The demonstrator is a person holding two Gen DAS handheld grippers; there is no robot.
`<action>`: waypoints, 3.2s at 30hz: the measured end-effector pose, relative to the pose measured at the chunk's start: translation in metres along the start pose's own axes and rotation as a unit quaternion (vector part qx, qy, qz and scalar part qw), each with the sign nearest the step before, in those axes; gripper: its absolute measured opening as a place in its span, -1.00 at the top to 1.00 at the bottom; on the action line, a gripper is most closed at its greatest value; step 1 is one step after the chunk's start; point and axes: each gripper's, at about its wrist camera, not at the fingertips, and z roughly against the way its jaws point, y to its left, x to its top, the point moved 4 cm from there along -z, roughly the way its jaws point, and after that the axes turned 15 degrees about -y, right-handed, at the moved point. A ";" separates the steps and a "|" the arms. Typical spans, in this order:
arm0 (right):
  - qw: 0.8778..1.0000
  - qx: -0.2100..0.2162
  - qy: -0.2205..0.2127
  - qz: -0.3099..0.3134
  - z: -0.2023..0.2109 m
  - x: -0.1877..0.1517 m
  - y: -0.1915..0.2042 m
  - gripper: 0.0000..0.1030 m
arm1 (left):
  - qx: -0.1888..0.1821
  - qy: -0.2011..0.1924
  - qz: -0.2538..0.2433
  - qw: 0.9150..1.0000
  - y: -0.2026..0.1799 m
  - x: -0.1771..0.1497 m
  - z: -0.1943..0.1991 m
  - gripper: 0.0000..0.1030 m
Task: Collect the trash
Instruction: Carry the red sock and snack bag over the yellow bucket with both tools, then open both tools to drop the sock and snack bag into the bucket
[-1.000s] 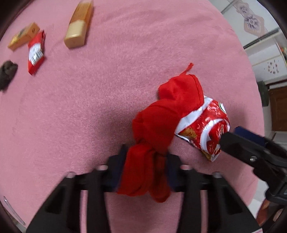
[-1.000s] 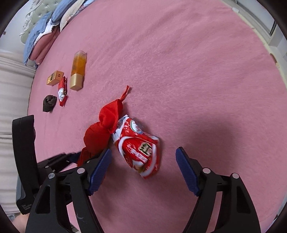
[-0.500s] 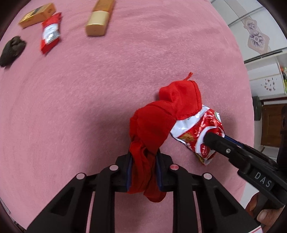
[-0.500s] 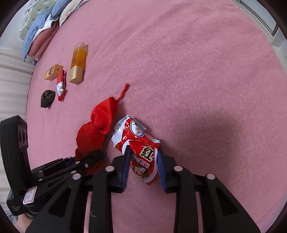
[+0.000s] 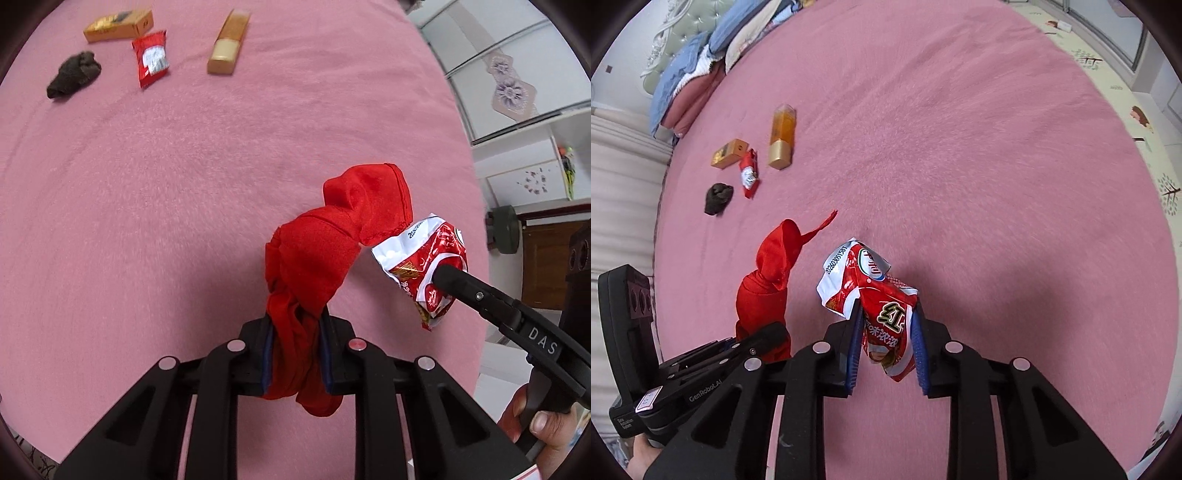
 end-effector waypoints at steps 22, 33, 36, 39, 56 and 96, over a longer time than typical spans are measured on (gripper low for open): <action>0.988 -0.007 -0.127 -0.085 0.167 -0.032 -0.083 0.53 | -0.078 -0.020 -0.068 0.994 -0.135 -0.059 0.073 0.62; 0.980 -0.026 -0.156 -0.121 0.226 -0.022 -0.176 0.53 | -0.101 -0.008 -0.106 0.989 -0.249 -0.083 0.054 0.62; 0.977 -0.031 -0.160 -0.135 0.236 -0.018 -0.205 0.53 | -0.107 -0.004 -0.119 0.987 -0.282 -0.087 0.045 0.62; 0.975 -0.035 -0.164 -0.147 0.247 -0.014 -0.233 0.53 | -0.110 0.004 -0.129 0.986 -0.312 -0.092 0.032 0.62; 0.959 -0.051 -0.175 -0.215 0.267 0.001 -0.361 0.53 | -0.105 0.049 -0.182 0.976 -0.432 -0.100 -0.047 0.62; 0.949 -0.067 -0.168 -0.258 0.246 0.024 -0.405 -0.13 | -0.084 0.066 -0.209 0.972 -0.470 -0.083 -0.100 -0.63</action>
